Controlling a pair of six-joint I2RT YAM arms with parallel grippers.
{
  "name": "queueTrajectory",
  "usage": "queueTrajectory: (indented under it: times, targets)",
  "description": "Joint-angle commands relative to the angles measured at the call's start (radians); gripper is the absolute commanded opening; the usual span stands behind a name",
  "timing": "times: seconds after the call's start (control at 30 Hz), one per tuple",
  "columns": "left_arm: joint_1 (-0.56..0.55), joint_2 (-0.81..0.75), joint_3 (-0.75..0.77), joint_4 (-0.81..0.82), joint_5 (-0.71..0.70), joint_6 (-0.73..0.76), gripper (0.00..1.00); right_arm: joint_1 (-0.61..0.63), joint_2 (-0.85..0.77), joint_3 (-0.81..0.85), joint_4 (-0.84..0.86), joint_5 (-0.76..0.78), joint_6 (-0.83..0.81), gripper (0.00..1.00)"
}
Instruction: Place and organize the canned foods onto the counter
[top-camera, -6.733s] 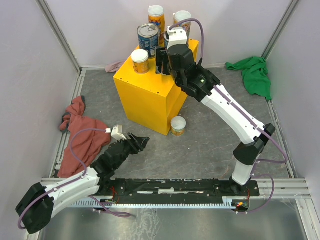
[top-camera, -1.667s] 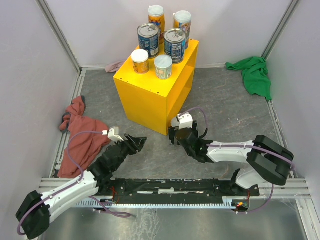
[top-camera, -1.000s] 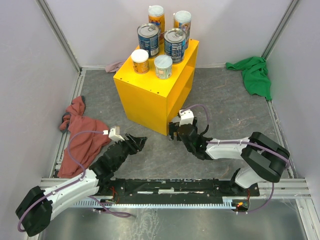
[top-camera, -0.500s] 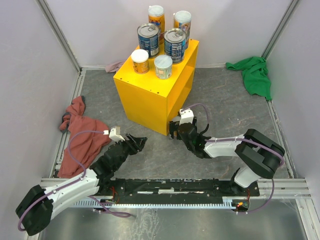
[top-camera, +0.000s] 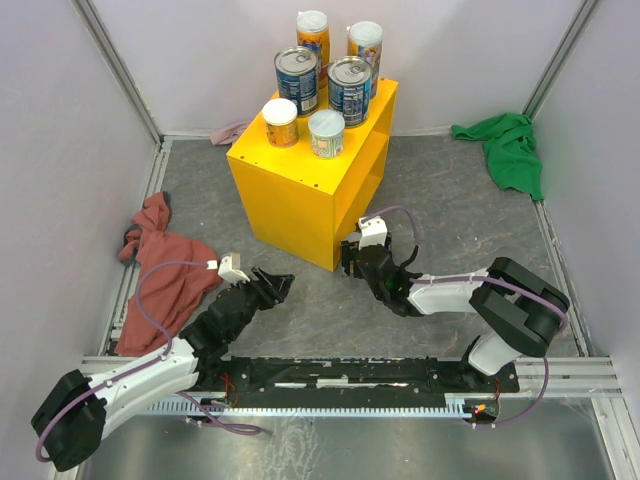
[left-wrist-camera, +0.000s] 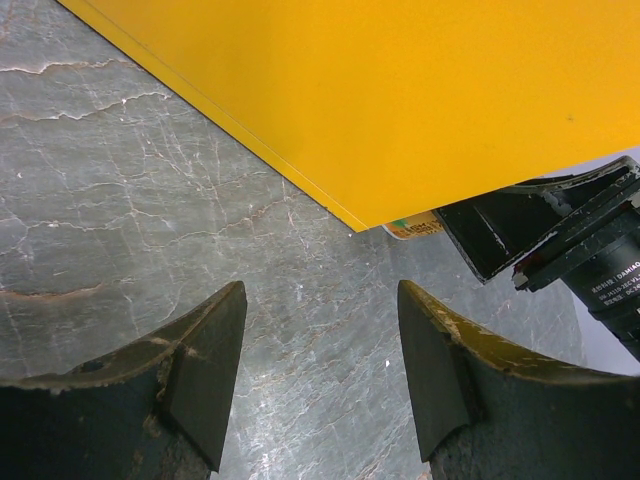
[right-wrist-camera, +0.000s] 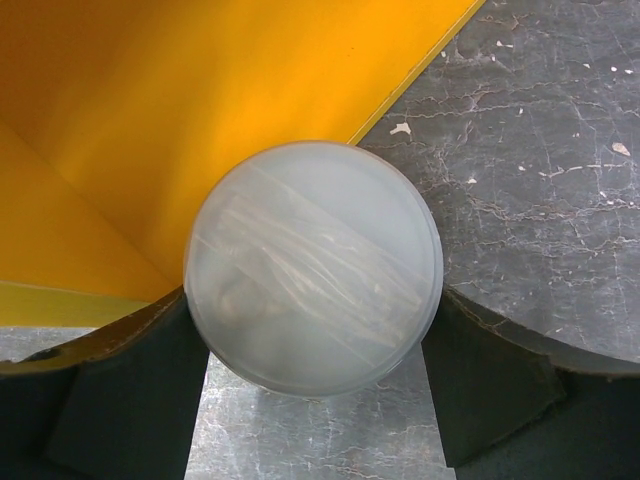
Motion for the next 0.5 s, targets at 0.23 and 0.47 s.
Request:
queueTrajectory:
  times: [0.23,0.47]
  targets:
    - [-0.004,-0.012,0.008,0.036,-0.011,-0.010,0.68,-0.006,-0.091,-0.021,0.002,0.007,0.029,0.47]
    - [-0.003,-0.006,0.020,0.030,-0.001,-0.010,0.68,-0.005,-0.202,-0.081,-0.060,0.001,0.071,0.40]
